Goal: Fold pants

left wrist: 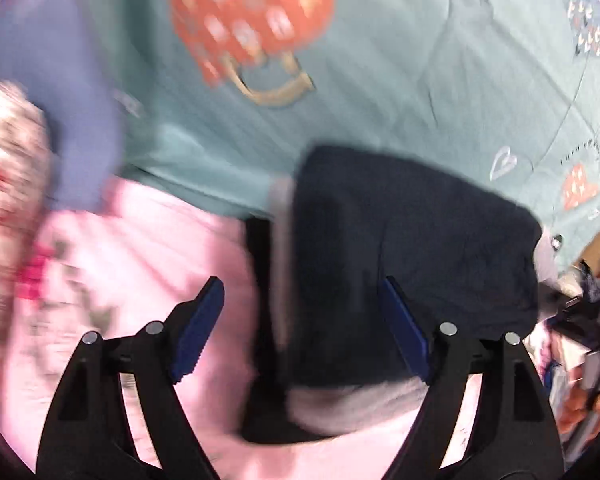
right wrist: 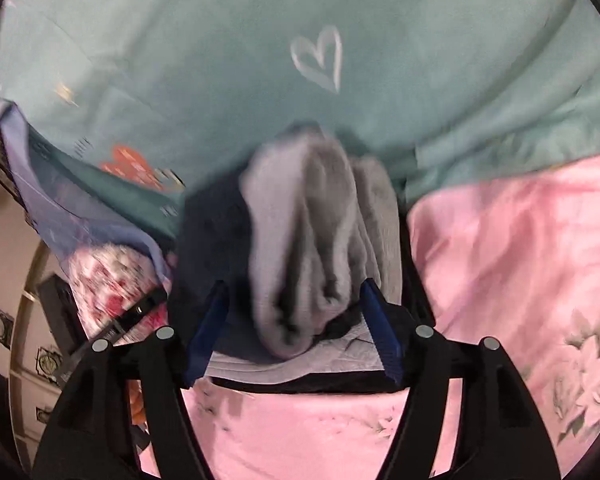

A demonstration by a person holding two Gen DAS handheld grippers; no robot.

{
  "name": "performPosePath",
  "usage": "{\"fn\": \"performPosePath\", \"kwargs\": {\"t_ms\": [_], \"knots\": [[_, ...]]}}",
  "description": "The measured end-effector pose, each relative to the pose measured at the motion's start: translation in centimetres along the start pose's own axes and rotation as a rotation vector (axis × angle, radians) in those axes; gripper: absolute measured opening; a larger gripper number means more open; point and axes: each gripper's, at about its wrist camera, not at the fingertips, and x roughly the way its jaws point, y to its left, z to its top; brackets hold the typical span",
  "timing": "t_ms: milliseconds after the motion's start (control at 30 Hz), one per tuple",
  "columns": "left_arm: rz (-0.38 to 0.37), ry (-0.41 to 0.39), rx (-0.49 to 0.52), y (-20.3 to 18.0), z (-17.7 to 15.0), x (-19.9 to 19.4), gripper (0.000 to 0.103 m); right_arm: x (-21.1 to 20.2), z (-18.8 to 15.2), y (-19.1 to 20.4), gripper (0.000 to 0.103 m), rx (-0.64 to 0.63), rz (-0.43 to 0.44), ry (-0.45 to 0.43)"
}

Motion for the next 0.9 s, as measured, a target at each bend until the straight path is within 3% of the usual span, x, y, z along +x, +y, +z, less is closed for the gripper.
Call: {"fn": "performPosePath", "kwargs": {"t_ms": [133, 200, 367, 433, 533, 700, 900], "knots": [[0.122, -0.11, 0.083, -0.8, -1.9, -8.6, 0.094, -8.2, -1.3, 4.3, 0.082, -0.115, -0.017, -0.135], [0.137, -0.149, 0.116, -1.9, -3.6, -11.8, 0.099, -11.9, -3.7, 6.0, 0.097, -0.179, -0.028, -0.181], [0.145, -0.225, 0.178, -4.4, -11.3, -18.4, 0.101, -17.2, -13.9, 9.3, 0.101, -0.42, -0.127, -0.283], [0.159, -0.261, 0.192, -5.5, -14.6, -19.8, 0.101, -18.1, -19.3, 9.3, 0.102, -0.51, -0.17, -0.342], [0.165, -0.282, 0.227, -7.2, -19.0, -21.1, 0.101, -18.7, -24.4, 9.0, 0.102, -0.581, -0.174, -0.398], [0.207, -0.324, 0.319, -10.5, -24.2, -21.4, 0.101, -17.8, -28.9, 7.0, 0.102, -0.511, -0.16, -0.409], [0.192, -0.285, 0.316, -10.8, -25.6, -19.4, 0.101, -16.1, -29.5, 4.2, 0.102, -0.362, -0.192, -0.357]]}}
